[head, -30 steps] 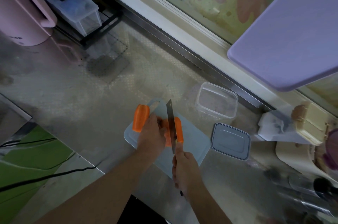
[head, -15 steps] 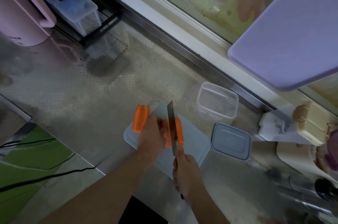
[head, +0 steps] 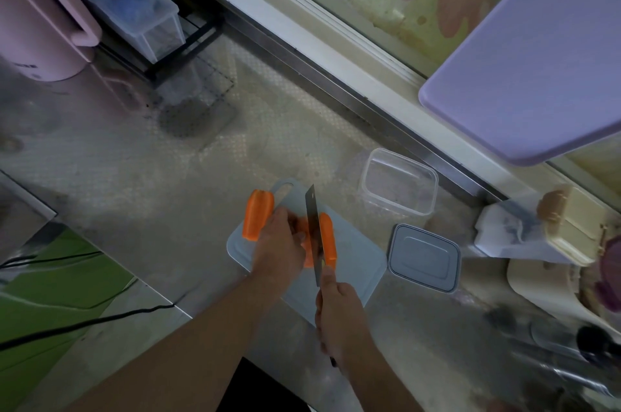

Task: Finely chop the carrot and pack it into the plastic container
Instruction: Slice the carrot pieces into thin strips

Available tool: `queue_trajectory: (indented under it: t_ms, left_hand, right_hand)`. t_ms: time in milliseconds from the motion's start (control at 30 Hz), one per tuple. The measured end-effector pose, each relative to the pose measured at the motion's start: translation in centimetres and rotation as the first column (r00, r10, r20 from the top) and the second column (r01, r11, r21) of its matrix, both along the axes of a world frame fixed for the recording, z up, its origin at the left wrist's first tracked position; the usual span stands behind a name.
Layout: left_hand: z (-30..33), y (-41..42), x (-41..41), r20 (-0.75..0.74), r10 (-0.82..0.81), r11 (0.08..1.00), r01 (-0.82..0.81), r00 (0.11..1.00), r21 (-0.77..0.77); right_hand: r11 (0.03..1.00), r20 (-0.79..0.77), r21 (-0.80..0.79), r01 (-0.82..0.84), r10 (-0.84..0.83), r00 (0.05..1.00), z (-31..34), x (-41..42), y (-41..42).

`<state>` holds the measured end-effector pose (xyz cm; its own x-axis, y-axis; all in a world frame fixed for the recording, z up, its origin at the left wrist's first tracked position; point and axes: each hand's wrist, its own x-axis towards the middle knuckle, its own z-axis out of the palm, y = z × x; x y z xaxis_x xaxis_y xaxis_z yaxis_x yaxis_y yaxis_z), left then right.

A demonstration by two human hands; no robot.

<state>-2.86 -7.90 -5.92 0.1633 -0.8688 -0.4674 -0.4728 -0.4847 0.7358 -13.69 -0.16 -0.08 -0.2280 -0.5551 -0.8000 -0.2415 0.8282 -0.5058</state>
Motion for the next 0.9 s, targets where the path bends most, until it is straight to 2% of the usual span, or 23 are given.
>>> queue_trajectory:
  t_ms: [100,267,533,733,900]
  left_hand:
    - [0.1,0.0,-0.1,0.056,0.000,1.000,0.000,0.998,-0.004]
    - [0.0,-0.1,0.0,0.036,0.002,1.000,-0.002,0.999,0.006]
    - [-0.4,-0.1,0.2,-0.034,0.020,1.000,-0.020,0.999,0.003]
    - [-0.4,0.0,0.4,-0.034,0.011,0.999,-0.012,0.999,-0.030]
    - [0.3,0.3,0.1,-0.039,0.010,1.000,-0.010,0.999,-0.002]
  right_hand:
    - [1.000,-0.029,0.029,-0.006,0.007,1.000,0.0,-0.2,0.8]
    - [0.997,-0.089,0.072,-0.013,0.020,0.996,-0.7,-0.1,2.6]
    - [0.998,0.006,0.064,-0.002,0.001,1.000,-0.5,-0.1,-0.3]
    - [1.000,0.013,-0.007,0.014,-0.014,1.000,-1.8,1.0,-2.0]
    - [0.999,-0.001,0.029,0.043,-0.043,0.999,-1.5,0.5,-1.6]
